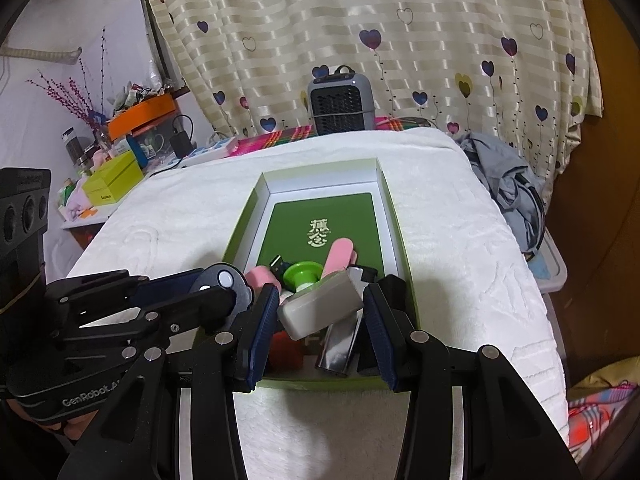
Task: Organize rigid objects
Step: 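Lower the fob and charger into the box and open both tools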
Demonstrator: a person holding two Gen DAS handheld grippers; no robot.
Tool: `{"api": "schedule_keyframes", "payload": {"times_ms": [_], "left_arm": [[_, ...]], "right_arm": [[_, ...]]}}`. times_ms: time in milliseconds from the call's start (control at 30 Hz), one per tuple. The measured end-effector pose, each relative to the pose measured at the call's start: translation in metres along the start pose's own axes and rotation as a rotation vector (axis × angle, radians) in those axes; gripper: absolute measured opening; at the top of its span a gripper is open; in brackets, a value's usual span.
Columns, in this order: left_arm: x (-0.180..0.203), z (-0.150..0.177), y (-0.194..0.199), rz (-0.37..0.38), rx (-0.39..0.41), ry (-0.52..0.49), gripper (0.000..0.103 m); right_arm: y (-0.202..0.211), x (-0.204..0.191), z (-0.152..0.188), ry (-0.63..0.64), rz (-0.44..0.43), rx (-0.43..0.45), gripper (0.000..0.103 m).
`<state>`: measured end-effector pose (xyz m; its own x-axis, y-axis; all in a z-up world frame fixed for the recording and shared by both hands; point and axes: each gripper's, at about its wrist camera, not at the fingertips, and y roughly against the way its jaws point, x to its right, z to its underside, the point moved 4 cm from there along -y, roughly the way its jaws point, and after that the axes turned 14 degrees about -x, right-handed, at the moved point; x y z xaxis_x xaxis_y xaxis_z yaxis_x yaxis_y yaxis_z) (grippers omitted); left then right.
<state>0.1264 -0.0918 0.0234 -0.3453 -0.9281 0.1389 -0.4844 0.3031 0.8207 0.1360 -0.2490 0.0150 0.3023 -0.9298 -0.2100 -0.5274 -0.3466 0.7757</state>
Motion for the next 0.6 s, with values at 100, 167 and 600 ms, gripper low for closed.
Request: {"api": "schedule_keyframes", "payload": {"times_ms": [100,167,600], "left_arm": [[0.001,0.001,-0.005,-0.006,-0.014,-0.004,0.024],[0.001,0.001,-0.008,-0.012,-0.022,-0.007,0.023],[-0.005,-0.006,-0.028,-0.045,-0.050,-0.003,0.023]], "right_arm": [[-0.004,0.001,0.001,-0.001,-0.004,-0.009,0.045],[-0.007,0.003,0.003,-0.004,-0.007,-0.014,0.045],[-0.021,0.008,0.003,-0.007,-0.008,-0.028,0.045]]}}
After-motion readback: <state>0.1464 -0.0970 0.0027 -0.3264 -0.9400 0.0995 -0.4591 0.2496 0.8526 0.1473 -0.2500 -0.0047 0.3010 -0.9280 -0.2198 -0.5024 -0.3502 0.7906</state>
